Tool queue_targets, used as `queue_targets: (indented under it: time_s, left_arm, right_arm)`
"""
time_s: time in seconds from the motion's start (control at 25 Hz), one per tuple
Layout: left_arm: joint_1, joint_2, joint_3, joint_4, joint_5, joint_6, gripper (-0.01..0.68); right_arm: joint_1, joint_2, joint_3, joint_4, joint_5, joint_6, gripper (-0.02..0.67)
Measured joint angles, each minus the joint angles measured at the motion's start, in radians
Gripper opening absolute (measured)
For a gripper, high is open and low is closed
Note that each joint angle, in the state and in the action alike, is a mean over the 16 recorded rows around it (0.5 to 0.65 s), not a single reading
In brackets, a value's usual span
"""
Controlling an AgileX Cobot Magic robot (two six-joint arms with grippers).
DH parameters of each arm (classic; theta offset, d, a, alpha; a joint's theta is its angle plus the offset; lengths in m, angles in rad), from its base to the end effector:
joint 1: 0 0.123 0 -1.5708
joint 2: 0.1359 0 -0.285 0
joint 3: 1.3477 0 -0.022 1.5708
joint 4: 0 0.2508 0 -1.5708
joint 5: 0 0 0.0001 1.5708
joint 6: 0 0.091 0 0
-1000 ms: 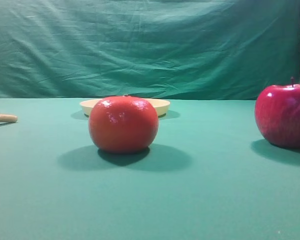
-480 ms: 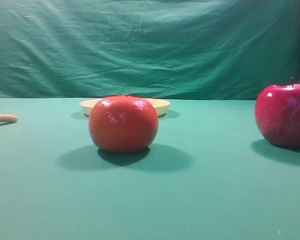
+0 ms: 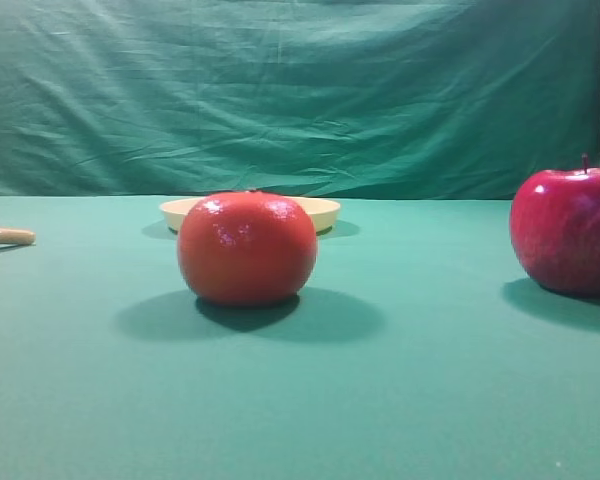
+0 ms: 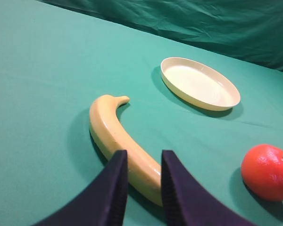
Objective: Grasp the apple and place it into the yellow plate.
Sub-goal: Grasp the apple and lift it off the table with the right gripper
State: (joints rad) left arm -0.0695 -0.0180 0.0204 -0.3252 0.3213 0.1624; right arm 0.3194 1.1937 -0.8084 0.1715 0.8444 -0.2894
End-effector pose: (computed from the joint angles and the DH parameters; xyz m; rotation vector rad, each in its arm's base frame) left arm 0.0526 -0.0129 0.1798 0.0029 1.7970 -0.2457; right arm 0.2015 0.0789 0.2653 -0.6998 2.6167 0.2163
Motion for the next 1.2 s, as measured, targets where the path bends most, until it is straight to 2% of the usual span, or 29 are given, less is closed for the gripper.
queue_targets:
  time_s: [0.16, 0.56, 0.72, 0.88, 1.2]
  left_arm:
    - [0.0, 0.0, 0.0, 0.0, 0.0, 0.0, 0.157]
    - [0.0, 0.0, 0.0, 0.0, 0.0, 0.0, 0.157]
    - [0.0, 0.0, 0.0, 0.0, 0.0, 0.0, 0.157]
    - [0.0, 0.0, 0.0, 0.0, 0.0, 0.0, 0.157]
    - [0.0, 0.0, 0.0, 0.0, 0.0, 0.0, 0.157]
  right_arm:
    - [0.033, 0.053, -0.006, -0.014, -0.039, 0.007, 0.104]
    - [0.046, 0.113, -0.007, -0.06, -0.116, 0.031, 0.505]
    - [0.046, 0.152, -0.01, -0.076, -0.139, 0.05, 0.627]
    - [0.046, 0.216, -0.022, -0.1, -0.166, 0.077, 0.666]
    - [0.046, 0.374, -0.063, -0.145, -0.216, 0.124, 0.66]
